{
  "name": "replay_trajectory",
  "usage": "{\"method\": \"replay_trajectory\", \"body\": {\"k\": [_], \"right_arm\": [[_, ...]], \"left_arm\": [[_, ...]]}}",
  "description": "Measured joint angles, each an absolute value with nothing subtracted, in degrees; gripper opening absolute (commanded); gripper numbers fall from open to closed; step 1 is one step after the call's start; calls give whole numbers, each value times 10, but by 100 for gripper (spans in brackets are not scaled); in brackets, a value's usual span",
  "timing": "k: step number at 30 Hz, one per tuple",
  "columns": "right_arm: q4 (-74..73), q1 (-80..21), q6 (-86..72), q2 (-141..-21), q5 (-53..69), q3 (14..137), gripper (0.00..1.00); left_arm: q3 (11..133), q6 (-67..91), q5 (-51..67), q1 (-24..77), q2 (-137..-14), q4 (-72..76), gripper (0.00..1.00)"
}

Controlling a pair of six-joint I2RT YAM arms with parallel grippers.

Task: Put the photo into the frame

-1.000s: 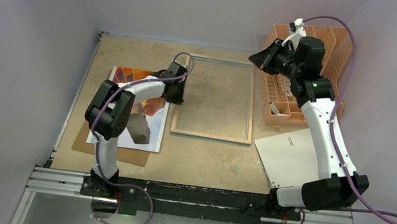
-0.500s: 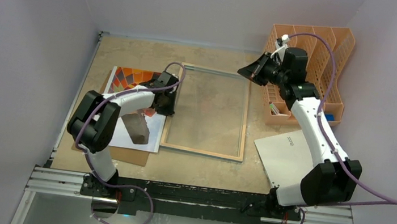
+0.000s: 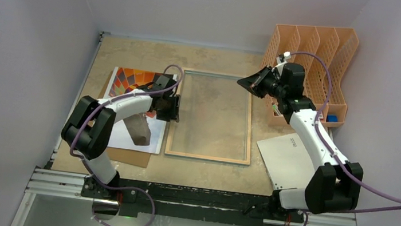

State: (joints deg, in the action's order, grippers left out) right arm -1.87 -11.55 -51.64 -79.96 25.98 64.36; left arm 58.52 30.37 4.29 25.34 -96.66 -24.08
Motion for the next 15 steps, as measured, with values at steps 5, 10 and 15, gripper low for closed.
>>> {"method": "replay_trajectory", "body": {"k": [5, 10, 15], "right_arm": [[9, -116, -540, -779, 264, 628, 0], [37, -116, -563, -776, 268, 616, 0], [56, -116, -578, -776, 272, 597, 0]], "left_arm": [[597, 304, 43, 242, -940, -255, 52], [615, 304, 37, 217, -911, -255, 44], [619, 307, 29, 201, -910, -249, 39]]}}
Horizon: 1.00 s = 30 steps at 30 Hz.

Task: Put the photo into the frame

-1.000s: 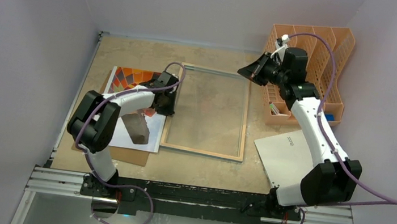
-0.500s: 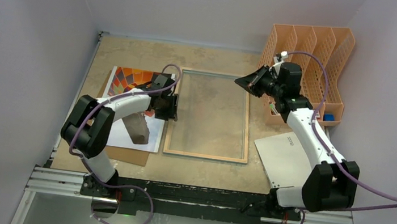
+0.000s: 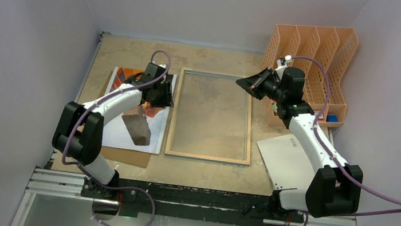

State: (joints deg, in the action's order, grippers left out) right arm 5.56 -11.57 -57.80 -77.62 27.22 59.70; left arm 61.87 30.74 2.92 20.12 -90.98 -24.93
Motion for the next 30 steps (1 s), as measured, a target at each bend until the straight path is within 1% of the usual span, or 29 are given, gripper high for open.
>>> {"method": "replay_trajectory", "body": {"k": [4, 9, 15, 30], "right_arm": [[74, -117, -583, -783, 280, 588, 0], [84, -123, -589, -804, 281, 588, 0], [91, -132, -593, -814, 283, 587, 0], [121, -142, -598, -840, 282, 587, 0]], "left_arm": [[619, 310, 30, 197, -921, -247, 42], [620, 309, 49, 196, -950, -230, 42], [620, 309, 57, 196, -984, -221, 34], [629, 307, 56, 195, -1015, -218, 33]]}}
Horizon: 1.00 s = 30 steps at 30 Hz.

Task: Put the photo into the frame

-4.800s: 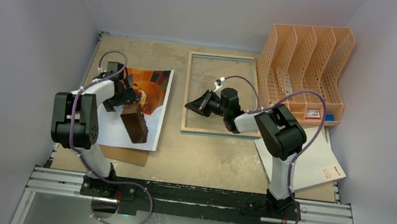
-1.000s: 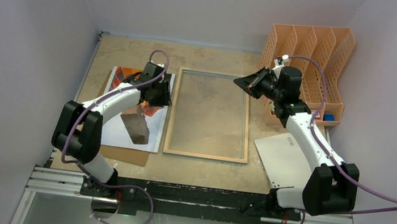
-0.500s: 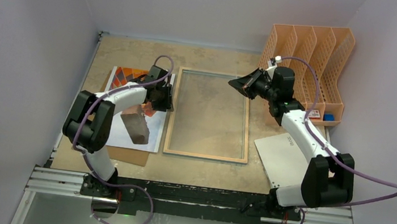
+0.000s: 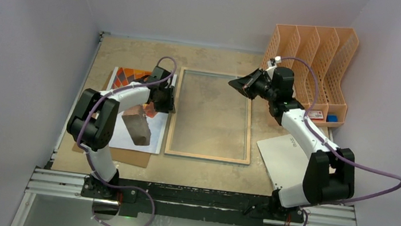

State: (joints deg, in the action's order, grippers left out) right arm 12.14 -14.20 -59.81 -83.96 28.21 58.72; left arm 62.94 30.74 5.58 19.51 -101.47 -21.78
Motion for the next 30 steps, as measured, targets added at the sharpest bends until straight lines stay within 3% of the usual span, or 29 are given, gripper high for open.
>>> {"method": "replay_trajectory", "body": {"k": [10, 15, 19, 25, 30], "right_arm": [[138, -146, -600, -848, 282, 580, 1], [150, -147, -611, -847, 282, 558, 40], [155, -151, -613, -844, 281, 523, 53], [161, -150, -592, -841, 281, 501, 51], [184, -151, -563, -841, 283, 486, 30]], "left_arm": [[635, 304, 60, 195, -1022, -214, 27], [636, 304, 64, 195, -1022, -211, 25], [636, 304, 64, 195, -1022, -210, 23], [637, 304, 64, 195, -1023, -210, 22], [637, 304, 64, 195, -1023, -210, 22]]}}
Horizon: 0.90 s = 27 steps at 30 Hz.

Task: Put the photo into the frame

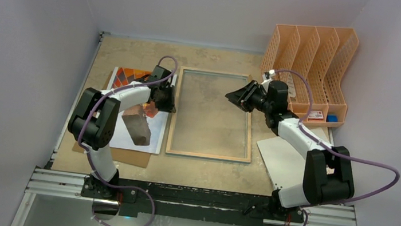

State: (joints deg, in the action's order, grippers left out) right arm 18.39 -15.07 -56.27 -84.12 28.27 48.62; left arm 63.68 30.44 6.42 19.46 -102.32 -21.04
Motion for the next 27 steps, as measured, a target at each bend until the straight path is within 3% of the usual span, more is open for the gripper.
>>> {"method": "replay_trajectory", "body": {"k": [5, 8, 17, 27], "right_arm": [[220, -150, -542, -841, 281, 458, 14], [255, -150, -539, -841, 281, 434, 10], [310, -149, -539, -844, 279, 399, 3], [329, -149, -537, -844, 261, 377, 3]], "left_arm": [[637, 304, 65, 193, -1023, -210, 22], [637, 304, 67, 192, -1023, -210, 22], [637, 305, 68, 188, -1023, -209, 21], [636, 305, 67, 188, -1023, -209, 21]]}}
